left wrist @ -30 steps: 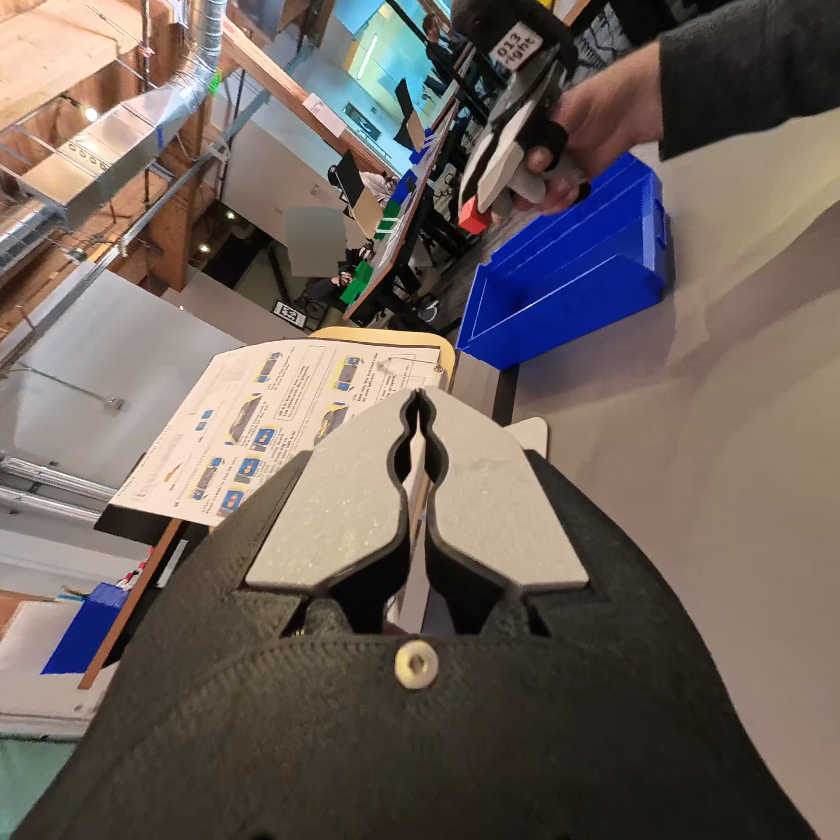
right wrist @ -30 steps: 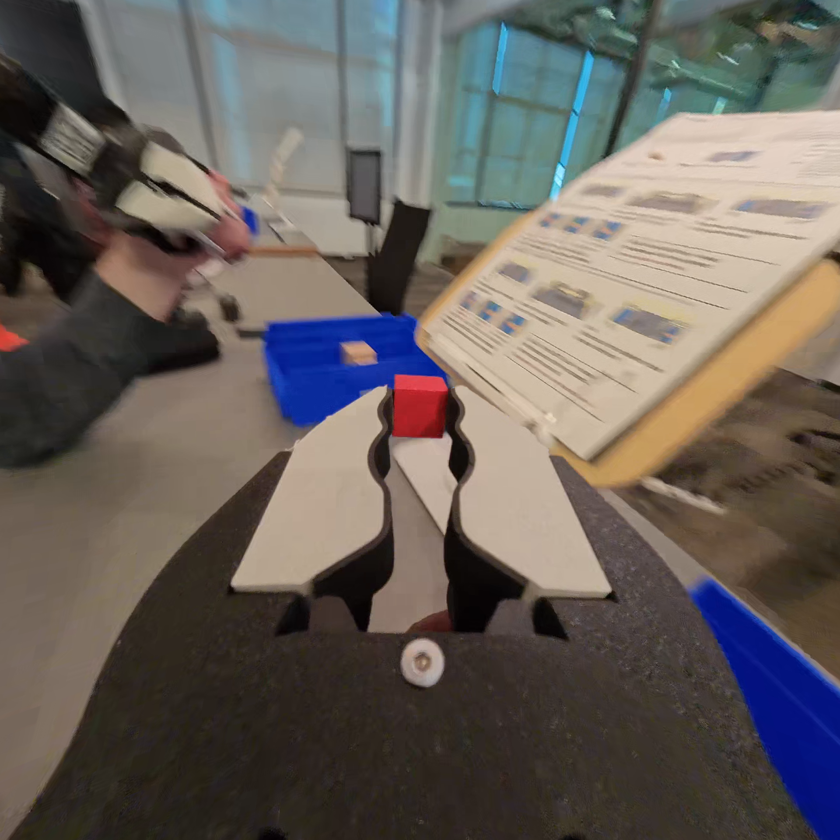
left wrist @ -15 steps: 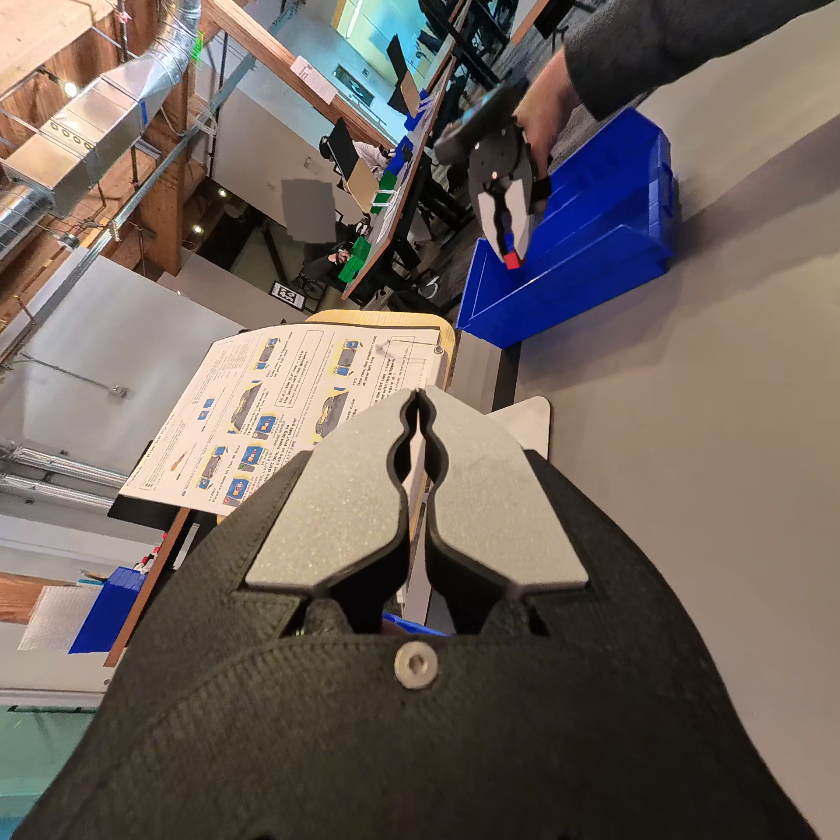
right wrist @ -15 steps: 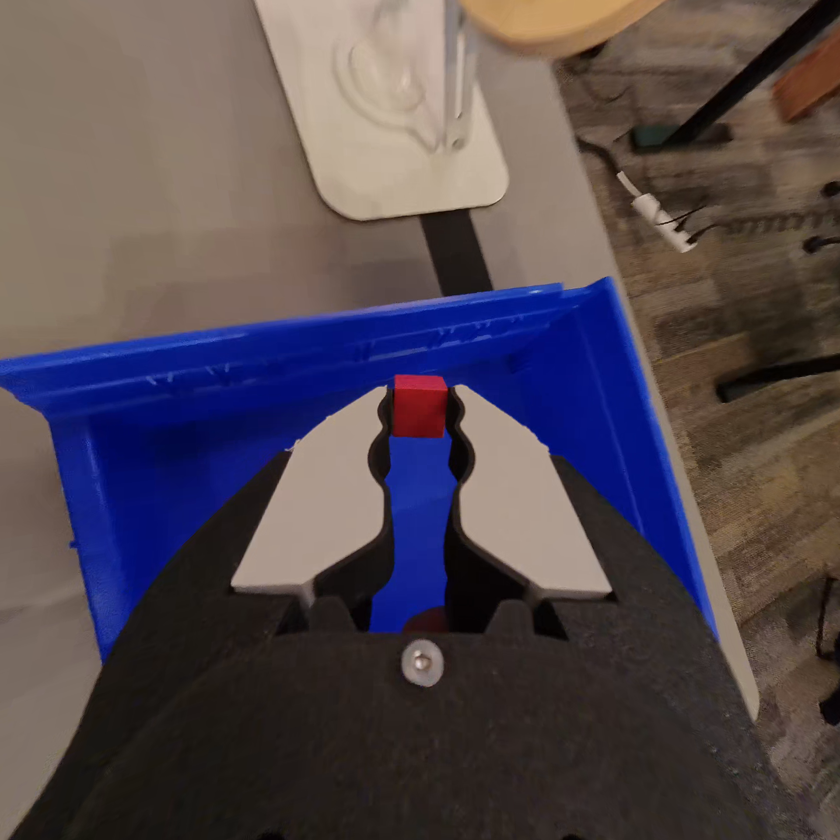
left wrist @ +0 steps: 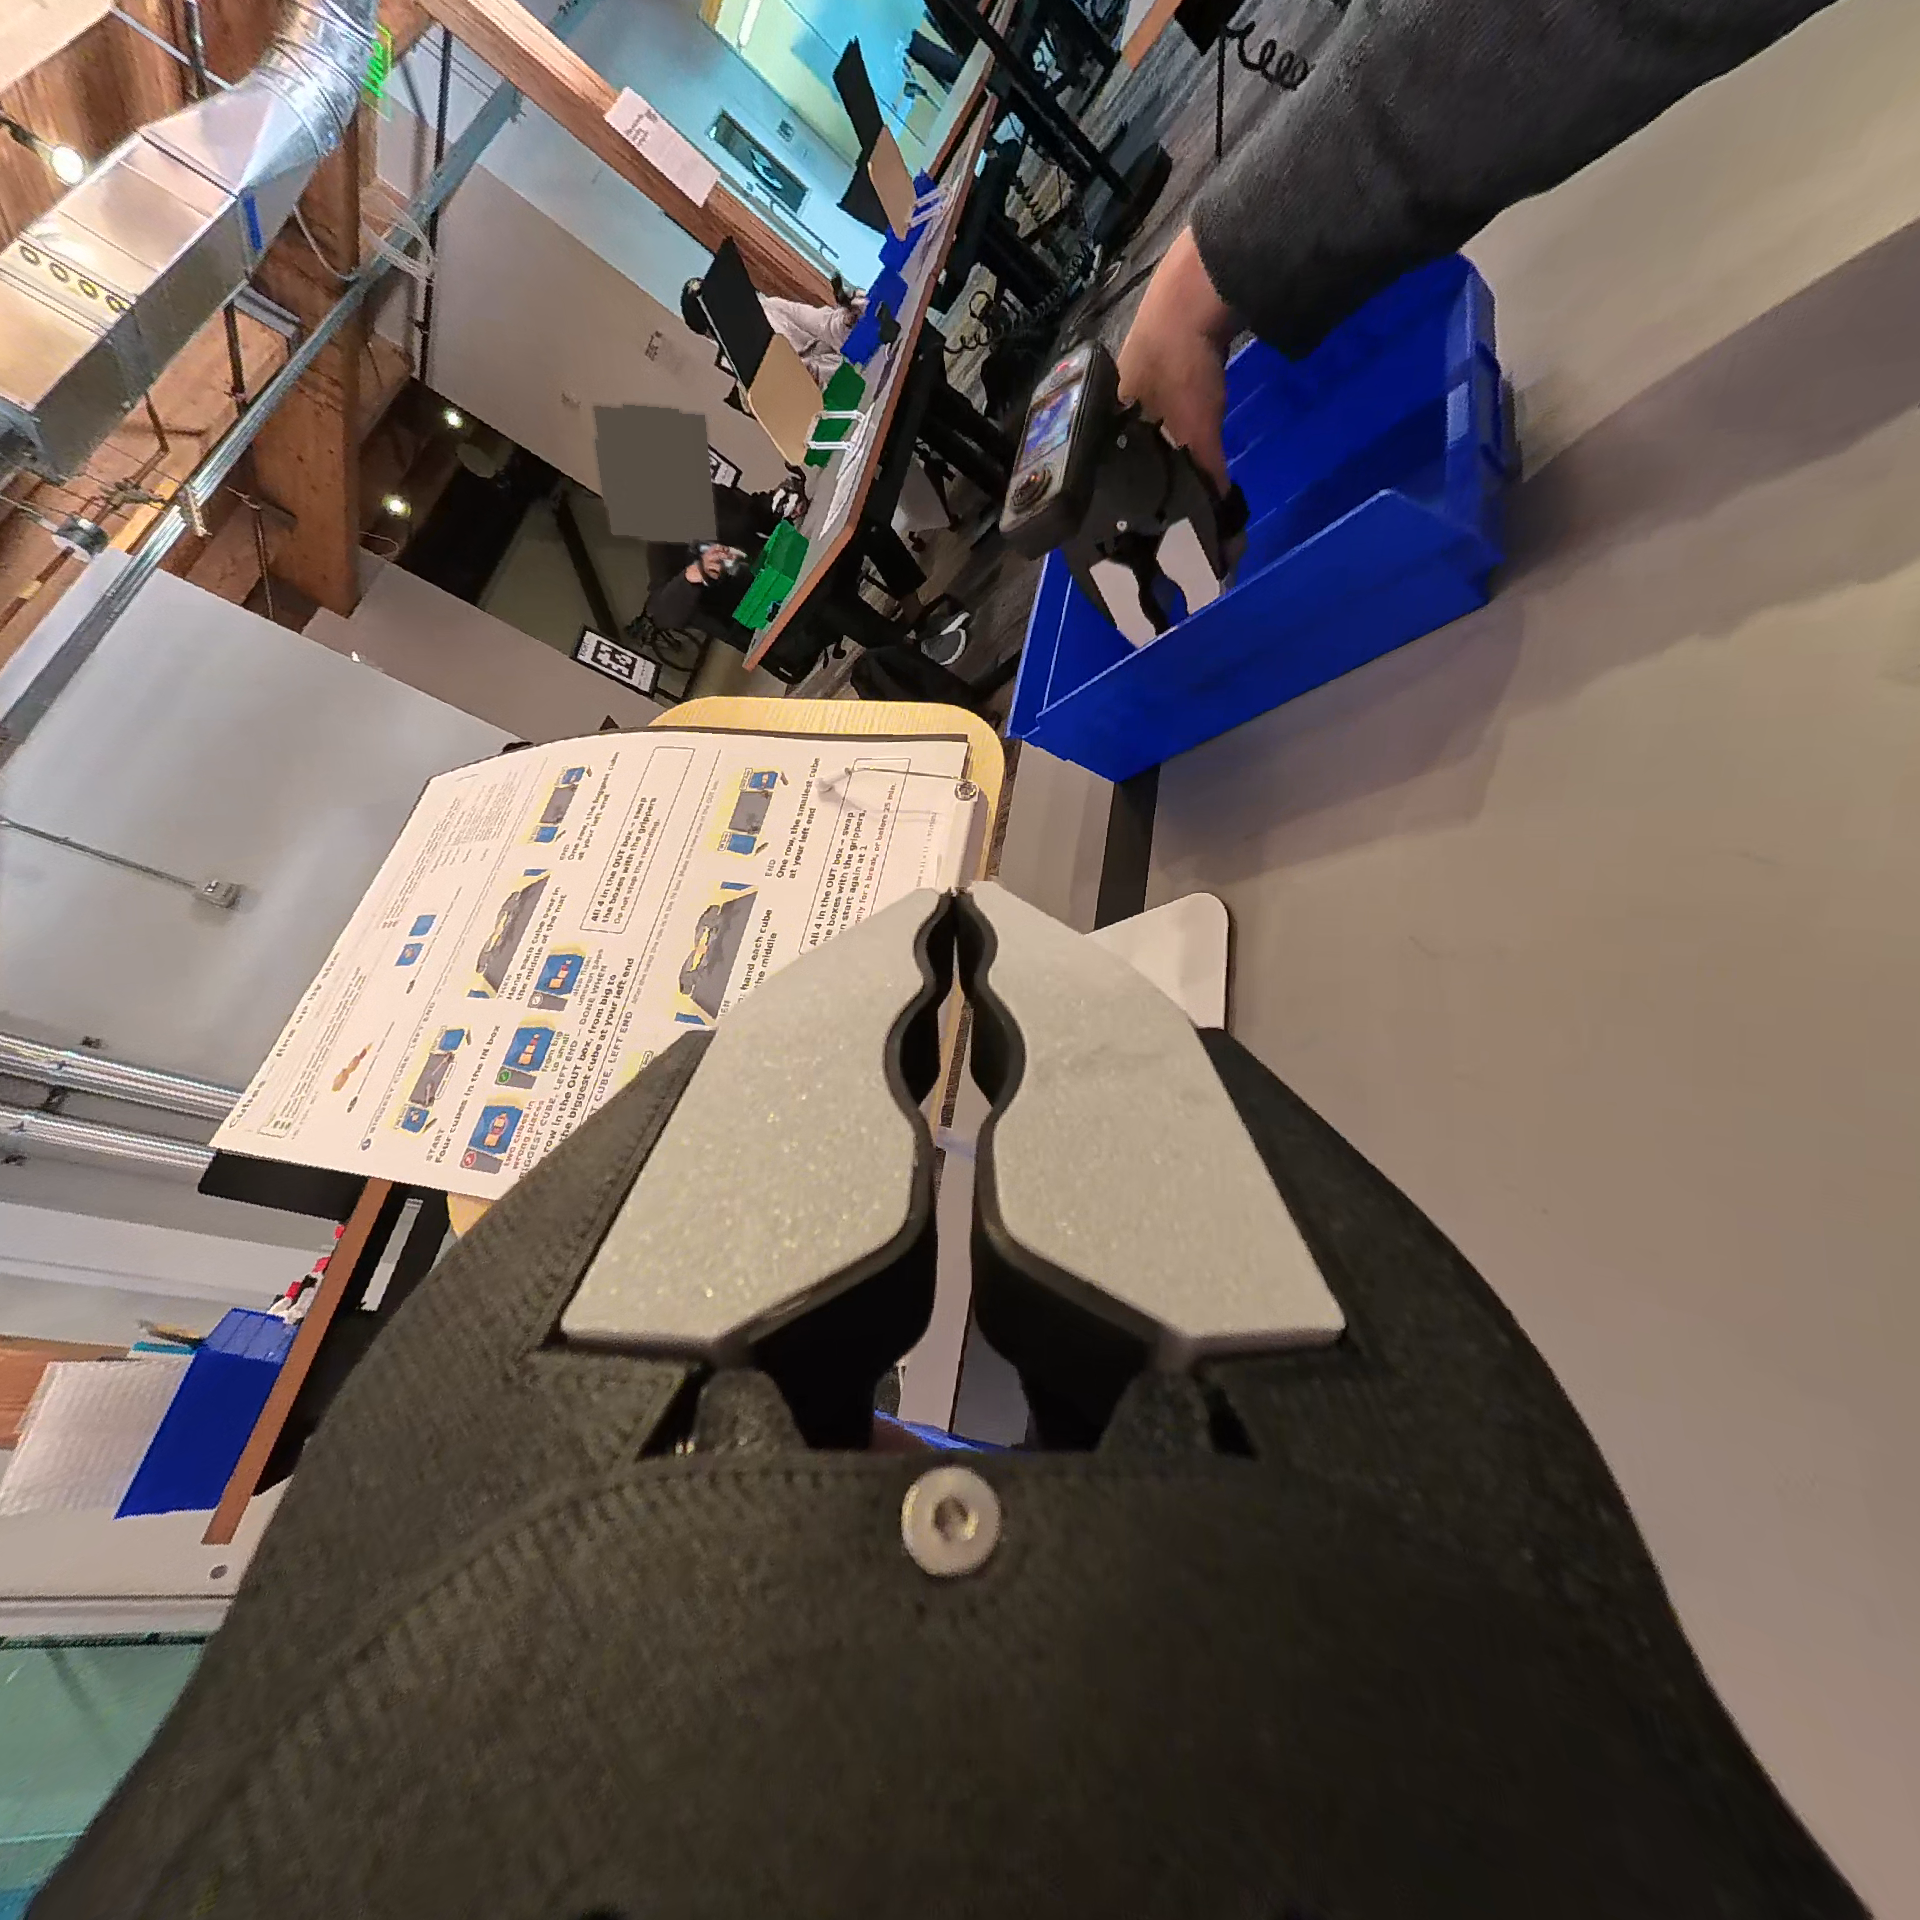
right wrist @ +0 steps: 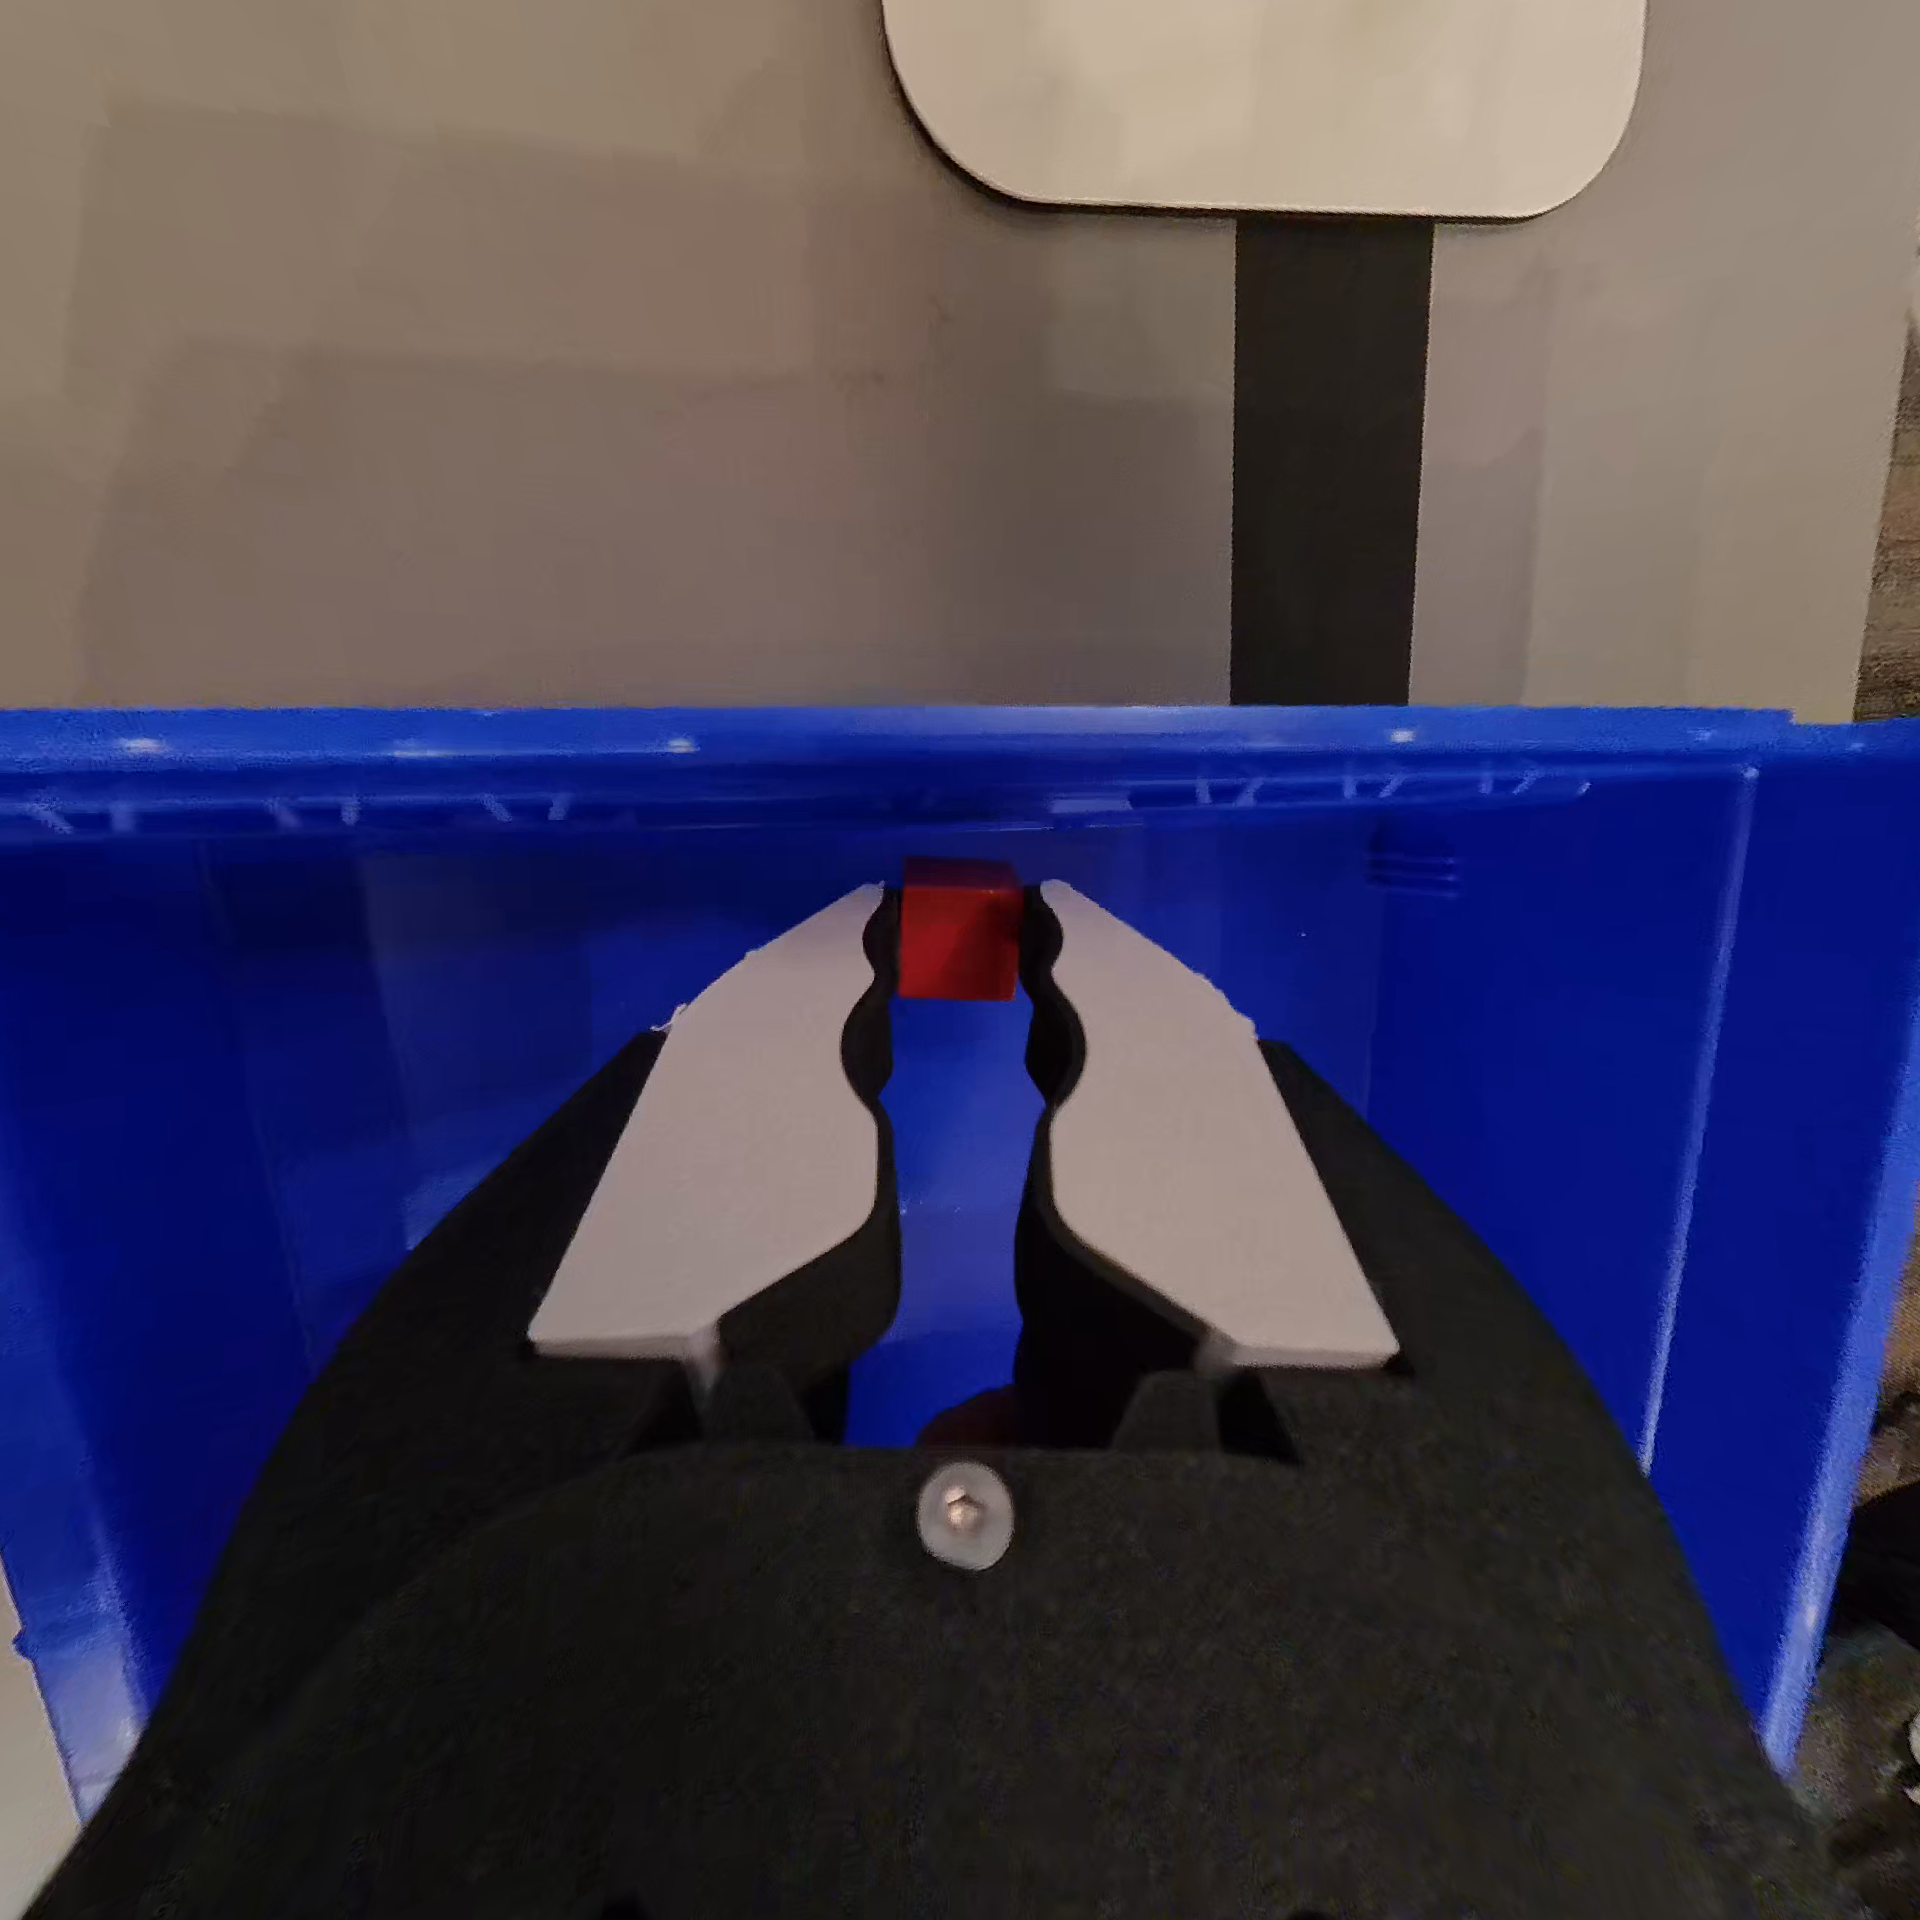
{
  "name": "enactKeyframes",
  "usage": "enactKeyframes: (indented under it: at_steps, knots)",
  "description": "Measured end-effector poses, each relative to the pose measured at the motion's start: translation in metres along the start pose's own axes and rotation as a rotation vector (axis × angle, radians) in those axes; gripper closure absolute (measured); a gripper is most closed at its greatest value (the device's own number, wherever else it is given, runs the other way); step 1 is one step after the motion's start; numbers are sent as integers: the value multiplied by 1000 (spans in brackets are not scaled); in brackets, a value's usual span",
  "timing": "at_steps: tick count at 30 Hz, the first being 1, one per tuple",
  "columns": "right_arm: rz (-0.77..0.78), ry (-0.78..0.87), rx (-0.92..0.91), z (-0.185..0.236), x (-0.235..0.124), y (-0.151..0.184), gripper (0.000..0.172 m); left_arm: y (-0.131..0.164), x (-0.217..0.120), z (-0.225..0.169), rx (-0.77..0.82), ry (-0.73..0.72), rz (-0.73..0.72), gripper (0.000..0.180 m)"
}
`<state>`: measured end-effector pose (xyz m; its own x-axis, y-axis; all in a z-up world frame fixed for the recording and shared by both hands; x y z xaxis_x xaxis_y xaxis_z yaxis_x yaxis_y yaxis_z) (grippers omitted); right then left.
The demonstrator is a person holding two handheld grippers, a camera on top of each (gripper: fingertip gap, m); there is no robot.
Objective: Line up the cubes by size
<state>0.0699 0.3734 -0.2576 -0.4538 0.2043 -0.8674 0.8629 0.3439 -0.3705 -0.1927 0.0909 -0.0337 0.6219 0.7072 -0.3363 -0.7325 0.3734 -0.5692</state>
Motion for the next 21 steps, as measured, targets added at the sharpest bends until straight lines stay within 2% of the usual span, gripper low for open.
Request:
enactKeyframes:
  at_steps: [14, 21]
  knots:
    - [94, -134, -8, 8, 27, 15, 150, 3, 5, -2, -5, 16, 9, 180]
    - [80, -155, -19, 8, 29, 10, 150, 4, 12, -5, -5, 34, 18, 180]
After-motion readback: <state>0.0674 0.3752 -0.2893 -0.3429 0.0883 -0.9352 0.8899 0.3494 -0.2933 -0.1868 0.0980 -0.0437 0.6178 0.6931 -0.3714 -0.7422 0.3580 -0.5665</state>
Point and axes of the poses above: each gripper's, where its closed fingertips meet, x out along the fingers, y out of its underside, z = x × y across the jaws, the point moved 2 cm from there along -x, back along the fingers, and after that the axes turned 10 degrees about y, right-handed, at the moved point
